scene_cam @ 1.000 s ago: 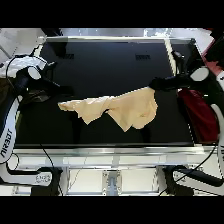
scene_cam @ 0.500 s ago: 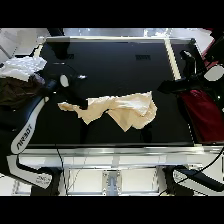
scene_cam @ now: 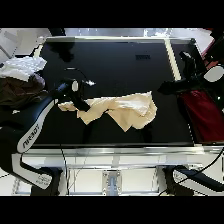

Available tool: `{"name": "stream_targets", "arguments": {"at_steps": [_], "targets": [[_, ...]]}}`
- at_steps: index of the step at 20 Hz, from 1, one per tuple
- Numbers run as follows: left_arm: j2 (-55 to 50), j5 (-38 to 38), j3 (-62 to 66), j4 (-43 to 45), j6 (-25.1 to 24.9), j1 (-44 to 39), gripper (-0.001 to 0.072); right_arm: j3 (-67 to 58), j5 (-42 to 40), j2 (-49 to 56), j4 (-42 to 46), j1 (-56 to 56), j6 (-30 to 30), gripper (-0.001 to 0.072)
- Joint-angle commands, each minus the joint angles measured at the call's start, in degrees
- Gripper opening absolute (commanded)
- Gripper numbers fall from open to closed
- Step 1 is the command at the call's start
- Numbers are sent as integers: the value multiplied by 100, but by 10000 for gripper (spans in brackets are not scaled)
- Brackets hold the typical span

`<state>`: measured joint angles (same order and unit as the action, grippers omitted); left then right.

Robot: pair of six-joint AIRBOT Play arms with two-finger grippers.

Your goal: Fold the shirts.

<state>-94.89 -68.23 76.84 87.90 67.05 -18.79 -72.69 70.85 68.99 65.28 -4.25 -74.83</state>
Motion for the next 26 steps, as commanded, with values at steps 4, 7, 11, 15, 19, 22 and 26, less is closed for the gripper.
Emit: {"name": "stream_targets", "arguments": {"at_steps": [4, 7, 11, 15, 19, 22, 26], "targets": [[1231, -103, 7, 310, 46, 26, 12, 1163, -901, 315, -55, 2, -79, 459], [1604, -101, 7, 579, 48, 44, 12, 1281, -1191, 1222, -409, 2, -175, 460], [1692, -101, 7, 1121, 286, 46, 12, 1281, -1082, 2033, -1456, 2, 7, 460], [1626, -17, 7, 1134, 328, 72, 12, 1281, -1305, 2116, -2347, 31, 511, 457], [1521, 7, 7, 1113, 328, 81, 12, 1281, -1456, 2118, -2343, 407, 549, 457], [1510, 7, 7, 1113, 328, 83, 13, 1281, -1856, 2118, -2347, 828, 518, 281], [1626, 9, 11, 2044, 372, 92, 11, 726, -1421, 1961, -2441, 802, 518, 13]]}}
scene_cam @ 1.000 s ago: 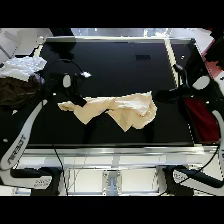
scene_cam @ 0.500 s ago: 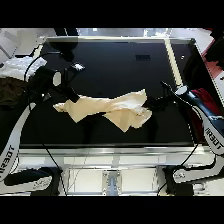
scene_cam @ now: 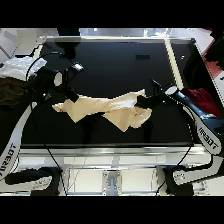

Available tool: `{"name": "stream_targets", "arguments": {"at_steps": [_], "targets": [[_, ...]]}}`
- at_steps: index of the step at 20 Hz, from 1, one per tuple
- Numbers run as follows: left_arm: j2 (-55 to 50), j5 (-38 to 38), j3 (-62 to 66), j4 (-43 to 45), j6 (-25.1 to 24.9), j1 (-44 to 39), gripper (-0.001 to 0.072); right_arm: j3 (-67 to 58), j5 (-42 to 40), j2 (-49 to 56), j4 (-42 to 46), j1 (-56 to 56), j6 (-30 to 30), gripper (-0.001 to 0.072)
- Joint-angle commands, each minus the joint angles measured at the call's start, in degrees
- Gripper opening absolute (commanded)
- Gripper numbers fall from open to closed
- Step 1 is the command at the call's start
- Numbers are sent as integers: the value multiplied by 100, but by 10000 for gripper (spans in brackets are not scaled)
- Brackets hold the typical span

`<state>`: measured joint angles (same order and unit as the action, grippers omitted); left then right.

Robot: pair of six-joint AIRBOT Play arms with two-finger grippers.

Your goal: Fold the shirts.

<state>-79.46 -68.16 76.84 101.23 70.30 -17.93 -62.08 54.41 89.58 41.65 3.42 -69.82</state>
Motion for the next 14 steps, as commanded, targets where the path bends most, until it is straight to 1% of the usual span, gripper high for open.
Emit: {"name": "stream_targets", "arguments": {"at_steps": [1, 3, 5, 7, 9, 10, 12, 13, 14], "targets": [[251, -2, 11, 1305, 199, 2, 12, -680, 586, -249, -55, -94, 15, 13], [855, -151, 11, 2546, 588, 4, 12, -1388, 1429, -782, 142, -409, 4, 13], [1670, -479, 11, 3270, 601, 28, 12, -1956, 2109, -1639, 363, -789, -125, 13], [2658, -448, 13, 3414, 603, 4, 12, -2363, 2474, -2671, 367, -1115, -151, 12], [3499, -330, 48, 3414, 603, -133, 12, -2758, 2391, -3652, 431, -1292, -195, 11], [3792, -446, 129, 3377, 603, -234, 11, -3012, 2374, -4024, 520, -1320, -330, 11], [4113, -984, 496, 3375, 603, -485, 11, -3722, 2409, -4583, 625, -1318, -564, 11], [4140, -1147, 758, 3370, 603, -592, 11, -4079, 2385, -4732, 643, -1318, -570, 11], [4094, -1150, 981, 3355, 601, -664, 11, -4446, 2352, -4791, 675, -1318, -581, 10]]}}
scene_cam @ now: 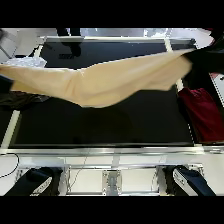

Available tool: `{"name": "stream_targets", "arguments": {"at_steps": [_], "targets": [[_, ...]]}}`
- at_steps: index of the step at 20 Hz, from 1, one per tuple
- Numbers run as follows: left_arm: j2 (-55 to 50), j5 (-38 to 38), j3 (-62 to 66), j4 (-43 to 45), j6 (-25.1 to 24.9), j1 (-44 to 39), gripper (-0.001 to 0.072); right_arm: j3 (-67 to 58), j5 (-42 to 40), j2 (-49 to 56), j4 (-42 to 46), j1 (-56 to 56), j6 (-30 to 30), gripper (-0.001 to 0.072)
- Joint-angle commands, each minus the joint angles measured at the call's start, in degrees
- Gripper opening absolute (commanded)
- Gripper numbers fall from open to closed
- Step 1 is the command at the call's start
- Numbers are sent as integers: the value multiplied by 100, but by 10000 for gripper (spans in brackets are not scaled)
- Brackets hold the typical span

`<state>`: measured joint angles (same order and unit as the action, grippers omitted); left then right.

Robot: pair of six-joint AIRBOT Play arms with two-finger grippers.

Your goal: Fold the shirts.

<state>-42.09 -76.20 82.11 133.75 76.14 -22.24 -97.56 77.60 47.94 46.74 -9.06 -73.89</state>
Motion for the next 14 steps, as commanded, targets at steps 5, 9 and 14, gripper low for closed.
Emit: {"name": "stream_targets", "arguments": {"at_steps": [5, 9, 14], "targets": [[-1049, -247, 817, -55, -518, -251, 9, -874, 699, 24, 149, -63, -365, 10], [-3298, -142, 815, -295, -721, 164, 11, 949, 1086, 1191, 155, 61, -87, 11], [-5480, 1154, 817, 164, 380, 267, 25, 3123, -527, 2699, 326, 697, 590, 14]]}}
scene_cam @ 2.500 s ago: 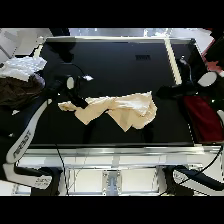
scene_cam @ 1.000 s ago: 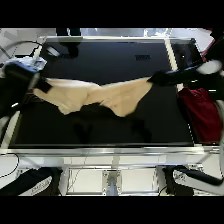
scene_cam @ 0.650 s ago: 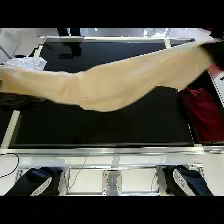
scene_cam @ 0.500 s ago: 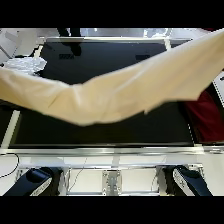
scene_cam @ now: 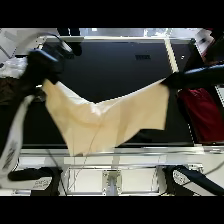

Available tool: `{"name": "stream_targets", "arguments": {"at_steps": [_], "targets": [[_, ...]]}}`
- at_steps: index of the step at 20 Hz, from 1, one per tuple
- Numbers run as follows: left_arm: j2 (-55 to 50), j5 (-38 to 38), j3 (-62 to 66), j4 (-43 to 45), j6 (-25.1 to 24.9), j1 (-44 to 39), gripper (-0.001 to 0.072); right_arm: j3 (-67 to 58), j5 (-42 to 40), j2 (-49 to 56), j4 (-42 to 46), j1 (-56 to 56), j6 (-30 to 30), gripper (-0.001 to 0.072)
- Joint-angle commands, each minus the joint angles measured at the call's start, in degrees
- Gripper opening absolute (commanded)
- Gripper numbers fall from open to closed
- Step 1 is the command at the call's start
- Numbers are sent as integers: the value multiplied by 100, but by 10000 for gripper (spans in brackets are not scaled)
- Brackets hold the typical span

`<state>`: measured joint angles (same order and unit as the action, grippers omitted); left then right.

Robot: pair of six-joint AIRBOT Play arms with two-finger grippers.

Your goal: Fold the shirts.

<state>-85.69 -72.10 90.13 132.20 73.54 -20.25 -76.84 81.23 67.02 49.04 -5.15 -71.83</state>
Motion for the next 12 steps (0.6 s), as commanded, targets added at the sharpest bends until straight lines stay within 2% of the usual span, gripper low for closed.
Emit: {"name": "stream_targets", "arguments": {"at_steps": [1, 2, 3, 5, 6, 7, 8, 9, 12], "targets": [[-1316, 986, 15, 437, 874, 66, 154, 1198, -1394, 1062, 203, 404, 382, 13], [-1440, 1204, 17, 450, 1051, 66, 454, 1237, -1862, 1342, 234, 487, 382, 14], [-1488, 1368, 26, 485, 1141, 85, 593, 1233, -2286, 1561, 188, 525, 380, 14], [-1464, 1550, 87, 872, 1491, 177, 597, 1233, -3104, 1836, 37, 555, 378, 15], [-1414, 1526, 199, 1115, 1941, 238, 597, 1231, -3453, 1871, 39, 553, 382, 43], [-1305, 1508, 328, 1224, 2474, 304, 597, 1191, -3681, 1869, 90, 546, 382, 184], [-1095, 1537, 448, 1222, 2962, 378, 596, 1056, -3746, 1869, 184, 501, 385, 428], [-796, 1641, 485, 1222, 3388, 433, 596, 859, -3696, 1858, 374, 435, 378, 483], [514, 1731, 426, 898, 4887, 553, 595, 28, -3032, 1757, 1456, -7, -42, 482]]}}
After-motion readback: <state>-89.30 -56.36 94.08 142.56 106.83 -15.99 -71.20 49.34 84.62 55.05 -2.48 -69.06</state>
